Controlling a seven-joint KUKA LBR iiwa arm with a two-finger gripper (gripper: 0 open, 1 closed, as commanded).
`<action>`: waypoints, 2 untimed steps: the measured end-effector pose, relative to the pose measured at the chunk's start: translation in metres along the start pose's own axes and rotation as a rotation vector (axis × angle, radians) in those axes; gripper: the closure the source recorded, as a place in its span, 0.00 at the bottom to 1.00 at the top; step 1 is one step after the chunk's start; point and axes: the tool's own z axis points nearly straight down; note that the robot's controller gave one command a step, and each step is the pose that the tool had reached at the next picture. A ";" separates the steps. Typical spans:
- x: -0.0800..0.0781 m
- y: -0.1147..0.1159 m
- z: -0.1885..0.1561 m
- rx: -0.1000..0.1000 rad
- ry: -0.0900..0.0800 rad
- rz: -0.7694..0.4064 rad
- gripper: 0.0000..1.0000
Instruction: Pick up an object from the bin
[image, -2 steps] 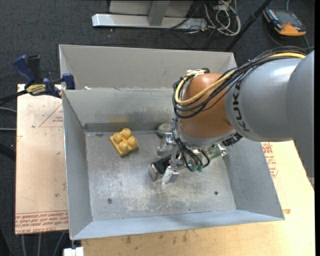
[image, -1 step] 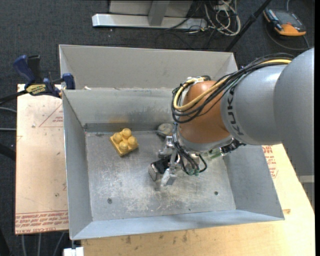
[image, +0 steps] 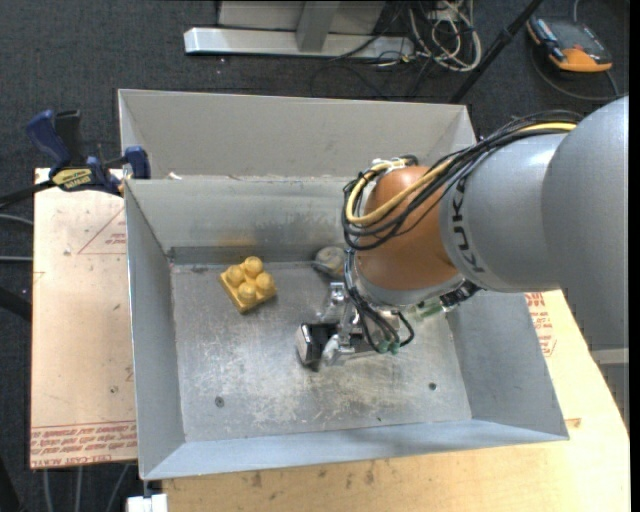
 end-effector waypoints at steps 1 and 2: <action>0.000 0.000 0.000 0.000 0.000 0.000 1.00; -0.003 0.009 -0.043 0.001 0.011 0.004 1.00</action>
Offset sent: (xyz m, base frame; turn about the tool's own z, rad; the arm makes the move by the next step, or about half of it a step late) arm 0.0079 0.0137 0.0665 0.0053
